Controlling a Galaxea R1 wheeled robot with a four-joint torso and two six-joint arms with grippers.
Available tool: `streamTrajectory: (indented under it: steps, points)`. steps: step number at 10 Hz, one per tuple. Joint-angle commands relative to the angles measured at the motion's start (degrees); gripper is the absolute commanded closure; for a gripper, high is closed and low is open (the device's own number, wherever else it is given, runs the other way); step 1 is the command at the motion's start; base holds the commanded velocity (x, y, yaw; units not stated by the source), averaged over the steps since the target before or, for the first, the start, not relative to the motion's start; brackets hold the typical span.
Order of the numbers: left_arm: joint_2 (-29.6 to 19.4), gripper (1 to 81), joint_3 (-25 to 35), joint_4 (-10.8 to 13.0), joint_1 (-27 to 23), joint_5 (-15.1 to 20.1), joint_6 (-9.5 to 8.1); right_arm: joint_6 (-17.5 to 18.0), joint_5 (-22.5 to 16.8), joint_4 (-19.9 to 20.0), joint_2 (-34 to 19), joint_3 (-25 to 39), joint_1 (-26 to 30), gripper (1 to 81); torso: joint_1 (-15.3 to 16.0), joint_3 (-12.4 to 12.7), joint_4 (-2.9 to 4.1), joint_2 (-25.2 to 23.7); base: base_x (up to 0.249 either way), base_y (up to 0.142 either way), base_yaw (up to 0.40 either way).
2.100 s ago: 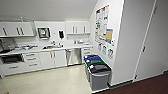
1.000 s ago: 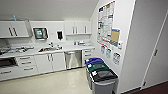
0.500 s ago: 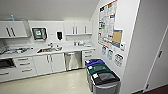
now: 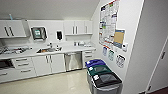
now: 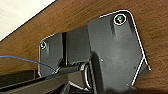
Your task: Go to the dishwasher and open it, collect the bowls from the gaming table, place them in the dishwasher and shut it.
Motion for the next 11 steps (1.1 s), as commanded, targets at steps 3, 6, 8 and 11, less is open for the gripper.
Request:
streamTrajectory:
  steps: [3, 6, 8, 11]
  points:
    - [-1.1, 1.0, 0.6, 0.1, -3.2, 3.1, -0.06, -0.3, -3.1, -0.3, -1.1, 0.5, 3.1, 1.0, 0.0, 0.0, 0.0, 0.0, 0.09, 0.073, 0.0]
    - [-1.0, 1.0, 0.6, 0.1, -3.2, 3.1, -0.06, -0.2, -3.1, -0.3, -1.0, 0.5, 3.0, 1.0, 0.0, 0.0, 0.0, 0.0, 0.09, 0.079, 0.0]
    - [-1.1, 1.0, 0.7, 0.1, -3.2, 3.1, -0.06, -0.2, -3.1, -0.3, -1.0, 0.5, 3.0, 1.0, 0.0, 0.0, 0.0, 0.0, 0.095, 0.079, 0.0]
    - [-0.9, 1.0, 0.7, 0.2, -3.2, 3.0, -0.06, -0.2, -3.1, -0.2, -1.0, 0.5, 2.8, 1.0, 0.0, 0.0, 0.0, 0.0, 0.125, 0.041, 0.0]
